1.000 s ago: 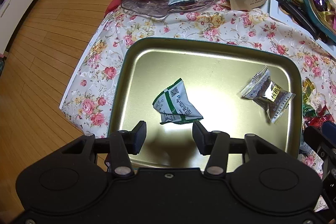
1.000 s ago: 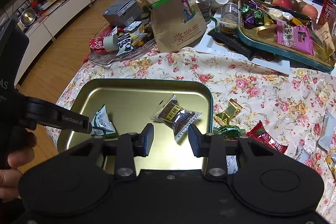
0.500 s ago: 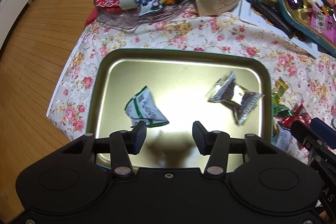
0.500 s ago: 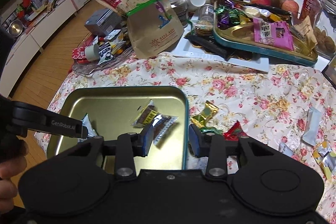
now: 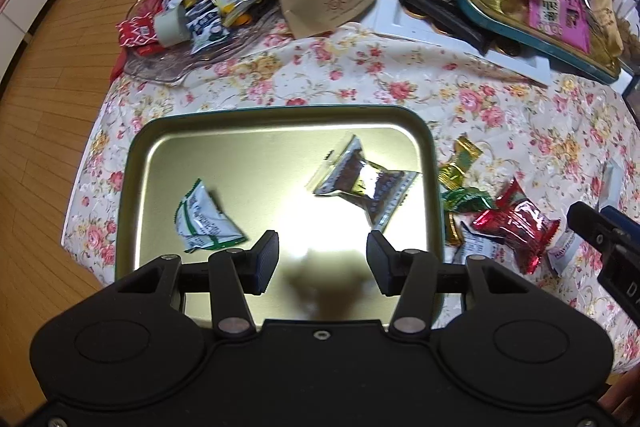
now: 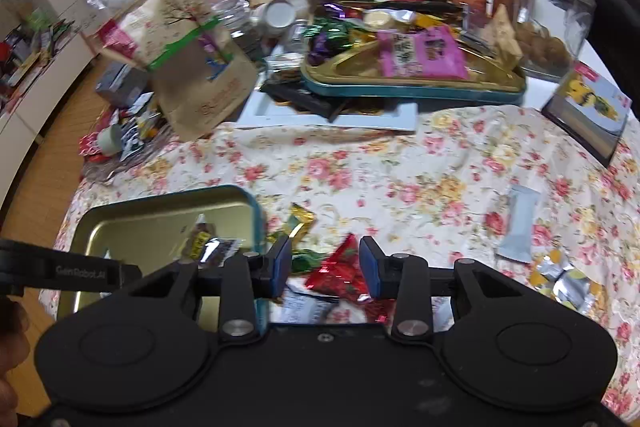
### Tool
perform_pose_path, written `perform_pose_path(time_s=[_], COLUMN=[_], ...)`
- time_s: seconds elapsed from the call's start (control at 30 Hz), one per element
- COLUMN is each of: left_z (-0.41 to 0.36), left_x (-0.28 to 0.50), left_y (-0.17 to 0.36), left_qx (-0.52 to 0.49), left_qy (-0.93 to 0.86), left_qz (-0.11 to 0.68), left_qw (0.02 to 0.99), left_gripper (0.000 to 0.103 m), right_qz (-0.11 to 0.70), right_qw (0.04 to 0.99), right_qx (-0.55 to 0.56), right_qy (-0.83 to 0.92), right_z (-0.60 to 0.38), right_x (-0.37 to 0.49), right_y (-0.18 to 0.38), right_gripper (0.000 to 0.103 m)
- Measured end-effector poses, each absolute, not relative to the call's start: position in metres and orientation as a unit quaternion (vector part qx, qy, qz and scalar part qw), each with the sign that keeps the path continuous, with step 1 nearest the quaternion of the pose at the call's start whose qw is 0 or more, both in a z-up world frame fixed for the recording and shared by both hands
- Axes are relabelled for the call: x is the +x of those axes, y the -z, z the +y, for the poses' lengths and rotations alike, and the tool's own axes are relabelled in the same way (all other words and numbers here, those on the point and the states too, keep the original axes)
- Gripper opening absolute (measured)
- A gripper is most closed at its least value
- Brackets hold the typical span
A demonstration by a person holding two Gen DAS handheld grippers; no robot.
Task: Organize snacks
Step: 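Move the right tool toward the pale blue bar packet on the tablecloth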
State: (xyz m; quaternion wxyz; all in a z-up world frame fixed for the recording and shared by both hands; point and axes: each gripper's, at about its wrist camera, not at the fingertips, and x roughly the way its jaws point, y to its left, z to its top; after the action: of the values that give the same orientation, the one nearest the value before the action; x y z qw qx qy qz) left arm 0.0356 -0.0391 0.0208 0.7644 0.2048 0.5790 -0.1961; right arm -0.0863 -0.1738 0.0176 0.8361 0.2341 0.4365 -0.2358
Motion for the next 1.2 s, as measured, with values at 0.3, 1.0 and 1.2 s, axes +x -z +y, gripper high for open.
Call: perform_pose_path(time_s=[0.3,1.0,1.2], left_z=[-0.072,-0.125,-0.13], left_x=[0.018,-0.022,-0.026], left_y=[-0.011,0.012,0.011], left_qx=[0.227,0.268,0.265], left_qy=[0.219,0.265,0.277], left_qz=[0.582,0.598,0.602], left_qw=[0.749,0.708,0.701], left_gripper=[0.056,0.056,0.056], right_qz=[0.437,0.45,0.447], right_qw=[0.815,0.748,0.713], right_qx=[0.255,0.297,0.349], right_qy=[0.281,0.386,0.413], right_z=[-0.21,-0.293,-0.32], right_x=[-0.117,-0.199,-0.222], right_y=[-0.009,0.022,0.034], right_gripper=[0.04,0.04,0.04])
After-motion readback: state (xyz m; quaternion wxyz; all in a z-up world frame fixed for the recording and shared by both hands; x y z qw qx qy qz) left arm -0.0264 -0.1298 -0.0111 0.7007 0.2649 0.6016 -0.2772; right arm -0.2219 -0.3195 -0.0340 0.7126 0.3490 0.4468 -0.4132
